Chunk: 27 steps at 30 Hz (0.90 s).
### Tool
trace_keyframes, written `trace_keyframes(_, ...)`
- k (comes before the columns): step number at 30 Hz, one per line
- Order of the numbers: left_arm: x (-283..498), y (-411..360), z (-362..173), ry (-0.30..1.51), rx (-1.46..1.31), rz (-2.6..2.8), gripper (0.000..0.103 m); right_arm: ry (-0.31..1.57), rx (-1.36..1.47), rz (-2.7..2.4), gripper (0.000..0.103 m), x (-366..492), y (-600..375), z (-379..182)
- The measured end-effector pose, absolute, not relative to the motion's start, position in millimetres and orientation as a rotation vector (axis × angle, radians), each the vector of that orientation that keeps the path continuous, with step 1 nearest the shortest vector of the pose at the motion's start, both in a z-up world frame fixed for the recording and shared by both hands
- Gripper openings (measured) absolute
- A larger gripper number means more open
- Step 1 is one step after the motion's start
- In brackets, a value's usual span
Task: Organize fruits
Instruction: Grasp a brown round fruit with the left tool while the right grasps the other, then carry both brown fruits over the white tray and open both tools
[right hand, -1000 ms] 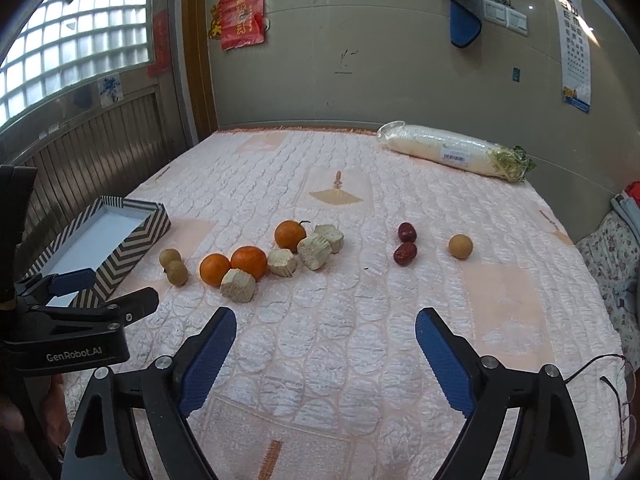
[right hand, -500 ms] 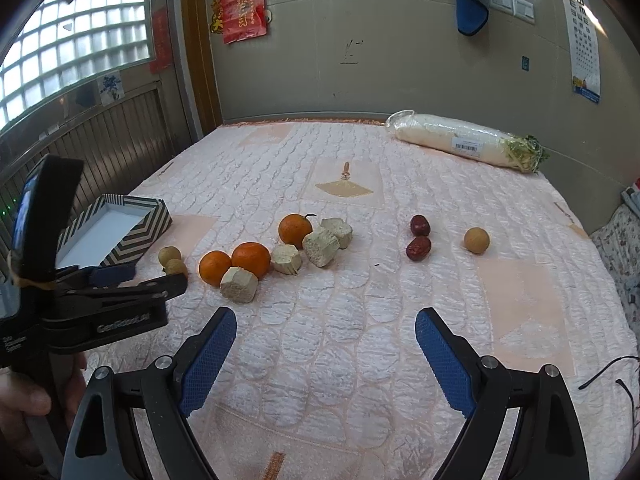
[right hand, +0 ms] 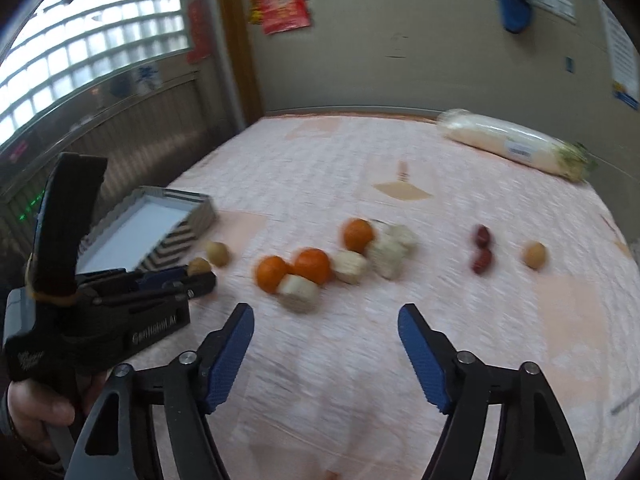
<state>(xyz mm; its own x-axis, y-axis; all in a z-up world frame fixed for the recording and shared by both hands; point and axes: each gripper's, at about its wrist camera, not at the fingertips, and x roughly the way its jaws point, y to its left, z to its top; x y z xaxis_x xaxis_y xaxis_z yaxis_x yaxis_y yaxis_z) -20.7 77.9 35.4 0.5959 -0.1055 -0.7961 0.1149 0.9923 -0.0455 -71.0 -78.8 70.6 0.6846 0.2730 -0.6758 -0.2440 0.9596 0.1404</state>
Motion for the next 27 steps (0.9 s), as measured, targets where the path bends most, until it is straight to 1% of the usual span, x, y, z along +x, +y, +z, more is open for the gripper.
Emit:
trace_keyframes(2,-29,86,40,0.927,0.009,-0.124,0.024,0.765,0.019,0.339,0.063,-60,-64,74)
trace_keyframes(6,-41,104,48,0.939,0.005,-0.096,0.024,0.783,-0.032,0.416,0.054,-34,-36,75)
trace_keyframes(13,-45,133,58,0.927,0.001,-0.037,0.025,0.856,-0.157,0.538,0.049,3,24,57)
trace_keyframes(15,-42,137,59,0.927,-0.004,-0.027,0.025,0.875,-0.180,0.551,0.043,10,35,52)
trace_keyframes(16,-40,139,59,0.927,-0.009,-0.021,0.025,0.884,-0.192,0.553,0.038,14,40,48)
trace_keyframes(18,-37,141,59,0.927,-0.013,-0.018,0.025,0.918,-0.196,0.542,0.034,23,47,39)
trace_keyframes(19,-36,141,59,0.925,-0.013,-0.017,0.025,0.934,-0.188,0.544,0.028,27,48,33)
trace_keyframes(21,-33,141,58,0.926,-0.015,-0.012,0.025,0.918,-0.165,0.527,0.024,28,46,30)
trace_keyframes(27,-26,143,60,0.924,-0.025,-0.010,0.024,0.890,-0.123,0.503,0.024,17,31,42)
